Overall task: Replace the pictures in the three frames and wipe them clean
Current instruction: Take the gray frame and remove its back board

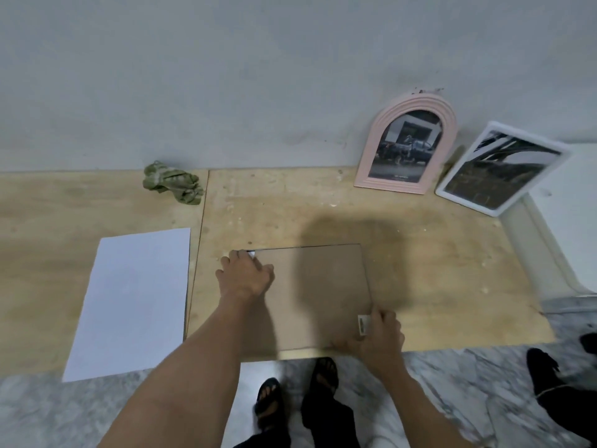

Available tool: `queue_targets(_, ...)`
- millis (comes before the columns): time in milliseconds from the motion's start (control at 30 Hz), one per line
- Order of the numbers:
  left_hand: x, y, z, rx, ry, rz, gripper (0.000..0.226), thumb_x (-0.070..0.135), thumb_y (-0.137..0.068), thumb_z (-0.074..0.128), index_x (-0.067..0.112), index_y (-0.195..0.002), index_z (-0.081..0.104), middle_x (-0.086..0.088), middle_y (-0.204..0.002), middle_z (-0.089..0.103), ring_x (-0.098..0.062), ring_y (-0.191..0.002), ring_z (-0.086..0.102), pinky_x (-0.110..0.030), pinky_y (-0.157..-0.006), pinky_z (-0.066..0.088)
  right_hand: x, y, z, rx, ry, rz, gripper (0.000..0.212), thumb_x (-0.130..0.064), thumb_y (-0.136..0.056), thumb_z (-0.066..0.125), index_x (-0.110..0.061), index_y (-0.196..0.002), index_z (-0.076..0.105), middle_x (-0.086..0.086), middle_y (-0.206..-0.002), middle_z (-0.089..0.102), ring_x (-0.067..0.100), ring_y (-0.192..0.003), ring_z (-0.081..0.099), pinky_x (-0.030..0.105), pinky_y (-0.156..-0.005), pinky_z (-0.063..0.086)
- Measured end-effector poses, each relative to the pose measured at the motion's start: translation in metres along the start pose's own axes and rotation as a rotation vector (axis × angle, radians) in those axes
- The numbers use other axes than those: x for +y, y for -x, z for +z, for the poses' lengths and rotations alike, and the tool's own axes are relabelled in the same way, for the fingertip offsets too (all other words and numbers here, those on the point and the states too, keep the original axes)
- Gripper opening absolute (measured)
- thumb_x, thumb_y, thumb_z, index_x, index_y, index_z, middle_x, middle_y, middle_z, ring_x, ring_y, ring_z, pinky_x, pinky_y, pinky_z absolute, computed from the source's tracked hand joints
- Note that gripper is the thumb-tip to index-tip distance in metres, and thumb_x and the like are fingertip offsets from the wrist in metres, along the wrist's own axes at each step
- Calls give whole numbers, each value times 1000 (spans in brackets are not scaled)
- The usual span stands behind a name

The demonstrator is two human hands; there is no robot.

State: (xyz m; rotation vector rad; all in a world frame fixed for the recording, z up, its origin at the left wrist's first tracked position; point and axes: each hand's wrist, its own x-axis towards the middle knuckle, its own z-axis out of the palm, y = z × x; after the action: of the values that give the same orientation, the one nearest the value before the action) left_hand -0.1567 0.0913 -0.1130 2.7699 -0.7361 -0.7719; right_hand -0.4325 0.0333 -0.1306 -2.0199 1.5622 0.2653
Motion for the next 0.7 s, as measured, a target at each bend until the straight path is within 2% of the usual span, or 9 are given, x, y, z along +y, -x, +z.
queue_targets(67, 5, -6, -1, -16, 30, -68, 73, 60, -88, 53, 8, -139, 48, -11, -142, 45, -35, -136, 34, -50, -108, 32, 3, -4, -2, -64, 36, -60, 118, -72, -56, 74, -13, -144, 23, 7, -137, 29, 32, -126, 32, 45, -103, 31)
queue_targets(133, 9, -8, 0, -30, 26, -104, 77, 65, -86, 51, 10, -139, 48, -11, -144, 45, -35, -137, 33, -51, -108, 31, 7, -3, -5, -79, 114, -107, 130, -92, -47, 54, -13, -146, 22, 6, -137, 30, 31, -127, 31, 45, -103, 28)
queue_targets(200, 11, -11, 4, -13, 40, -126, 77, 69, -86, 49, 13, -138, 50, -9, -143, 45, -36, -136, 32, -52, -107, 30, 13, -3, -4, -3, 213, -159, 133, -101, -46, 27, -8, -140, 38, 9, -127, 44, 34, -116, 44, 46, -95, 36)
queue_targets(267, 14, -14, 6, -9, 74, -165, 78, 73, -85, 44, 14, -136, 53, -8, -142, 45, -36, -137, 31, -54, -106, 29, 20, -6, 1, 84, 252, -210, 128, -100, -53, 17, -3, -126, 55, 11, -110, 56, 35, -97, 55, 46, -80, 46)
queue_targets(333, 15, -15, 7, -5, 110, -210, 82, 77, -85, 39, 15, -136, 54, -9, -144, 44, -38, -138, 28, -56, -107, 26, 19, -7, 1, 89, 267, -226, 120, -98, -55, 26, -3, -121, 58, 10, -106, 58, 34, -91, 58, 45, -76, 48)
queue_targets(467, 22, -10, 7, 62, 287, -294, 74, 74, -89, 39, 16, -130, 60, -11, -138, 52, -36, -137, 28, -56, -108, 22, 16, -4, -3, 21, 192, -180, 118, -82, -52, 64, -6, -139, 42, 9, -126, 49, 33, -116, 46, 46, -95, 37)
queue_targets(567, 23, -10, -1, 40, 386, -349, 67, 71, -88, 45, 16, -121, 64, -18, -133, 53, -34, -138, 28, -53, -110, 22, 7, -5, -8, -31, 169, -139, 119, -77, -58, 67, -12, -148, 24, 5, -138, 35, 28, -129, 32, 41, -105, 26)
queue_targets(700, 16, -9, -14, 40, 506, -370, 55, 67, -87, 53, 17, -109, 64, -23, -131, 52, -36, -135, 33, -49, -109, 26, -5, -6, -9, -24, 81, -67, 117, -60, -64, 75, -14, -150, 11, 6, -142, 23, 28, -131, 23, 42, -106, 24)
